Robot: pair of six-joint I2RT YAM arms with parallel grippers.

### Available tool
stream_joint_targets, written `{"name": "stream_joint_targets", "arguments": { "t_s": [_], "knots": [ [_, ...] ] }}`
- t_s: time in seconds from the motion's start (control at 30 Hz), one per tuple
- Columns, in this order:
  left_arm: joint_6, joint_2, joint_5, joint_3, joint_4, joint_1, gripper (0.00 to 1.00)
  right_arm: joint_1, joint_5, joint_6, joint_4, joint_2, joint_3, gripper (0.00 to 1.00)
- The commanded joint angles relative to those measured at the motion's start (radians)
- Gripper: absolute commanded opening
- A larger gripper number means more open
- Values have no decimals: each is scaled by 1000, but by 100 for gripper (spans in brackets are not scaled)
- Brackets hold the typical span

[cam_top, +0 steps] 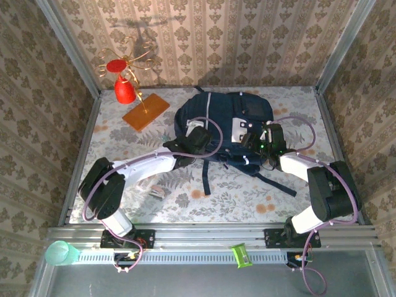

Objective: Pack the student bag

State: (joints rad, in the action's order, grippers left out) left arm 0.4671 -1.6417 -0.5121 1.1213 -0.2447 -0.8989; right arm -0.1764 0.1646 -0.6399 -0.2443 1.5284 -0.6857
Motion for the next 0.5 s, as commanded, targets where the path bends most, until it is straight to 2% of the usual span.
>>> {"name": "stream_joint_targets", "arguments": {
  "t_s": [0.0, 0.1, 0.23, 0.47],
  "knots": [
    [30, -25, 48, 39, 52, -53, 73, 0, -23, -11, 73, 41, 4, 60],
    [30, -88, 4, 102, 15, -79, 80, 0, -14, -15, 66, 47, 2, 60],
    [47, -150, -30, 155, -16, -86, 82, 0, -7, -18, 61, 49, 5, 60],
    [22, -210, -123, 202, -60, -85, 79, 0, -6, -18, 59, 57, 5, 60]
  ]
}}
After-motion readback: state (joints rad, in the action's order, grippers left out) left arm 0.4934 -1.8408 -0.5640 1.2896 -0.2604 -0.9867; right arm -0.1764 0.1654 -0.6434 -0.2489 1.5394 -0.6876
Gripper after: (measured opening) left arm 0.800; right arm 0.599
